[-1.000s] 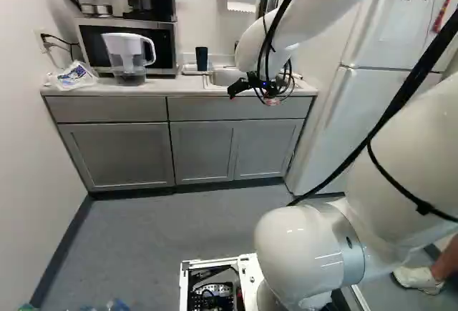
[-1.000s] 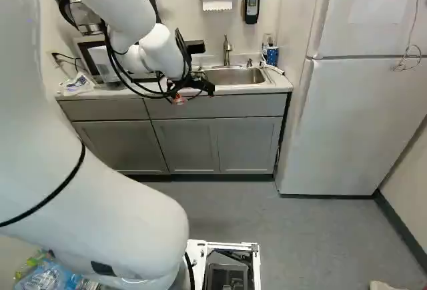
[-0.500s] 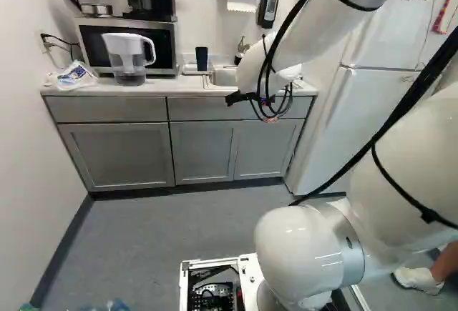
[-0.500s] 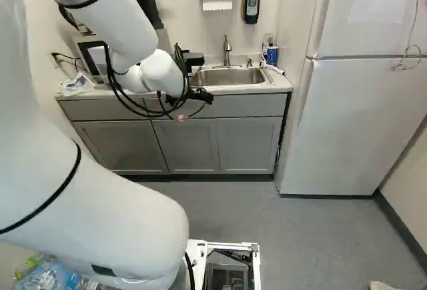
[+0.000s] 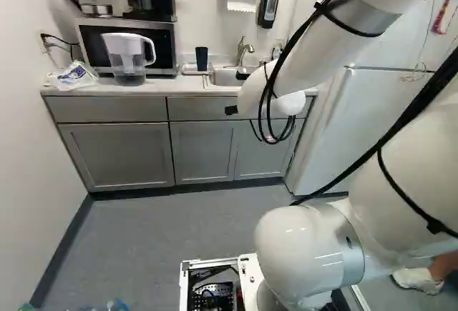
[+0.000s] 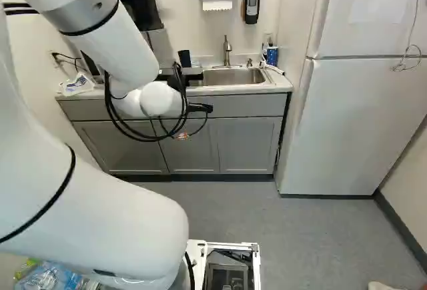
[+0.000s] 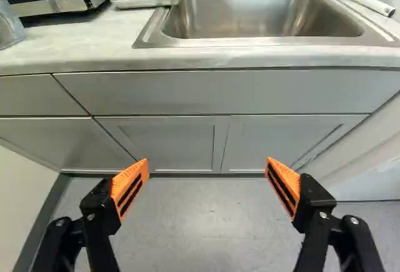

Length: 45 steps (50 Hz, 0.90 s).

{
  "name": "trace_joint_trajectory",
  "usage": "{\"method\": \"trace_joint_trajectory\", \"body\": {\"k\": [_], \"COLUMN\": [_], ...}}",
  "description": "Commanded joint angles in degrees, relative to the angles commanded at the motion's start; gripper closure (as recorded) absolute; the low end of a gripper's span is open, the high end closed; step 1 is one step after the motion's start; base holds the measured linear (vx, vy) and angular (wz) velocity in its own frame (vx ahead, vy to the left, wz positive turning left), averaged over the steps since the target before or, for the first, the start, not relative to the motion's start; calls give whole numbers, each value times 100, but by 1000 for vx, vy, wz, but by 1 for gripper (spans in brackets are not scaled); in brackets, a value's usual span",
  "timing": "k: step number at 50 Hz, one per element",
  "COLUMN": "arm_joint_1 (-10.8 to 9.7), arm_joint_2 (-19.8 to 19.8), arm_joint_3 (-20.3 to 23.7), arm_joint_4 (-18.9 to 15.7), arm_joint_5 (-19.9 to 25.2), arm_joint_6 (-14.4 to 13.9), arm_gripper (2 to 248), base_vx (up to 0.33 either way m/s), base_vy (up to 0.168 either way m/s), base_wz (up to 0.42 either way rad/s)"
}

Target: Rinse the cup and place it in the tray

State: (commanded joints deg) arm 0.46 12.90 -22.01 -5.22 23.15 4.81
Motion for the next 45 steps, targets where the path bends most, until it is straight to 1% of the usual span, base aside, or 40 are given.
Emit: {"method": "trace_joint_trajectory", "body": {"k": [23,45], "arm_joint_1": [-20,-34], "arm_joint_2": [138,231], "arm_joint_3": [758,1265], "arm_joint_4": [233,388], "arm_joint_5": [1197,1996], "arm_joint_6": [-215,-358], "arm_gripper": [3,3], "base_vx": [0,0], "base_vy": [0,0], "base_wz": [0,0]}}
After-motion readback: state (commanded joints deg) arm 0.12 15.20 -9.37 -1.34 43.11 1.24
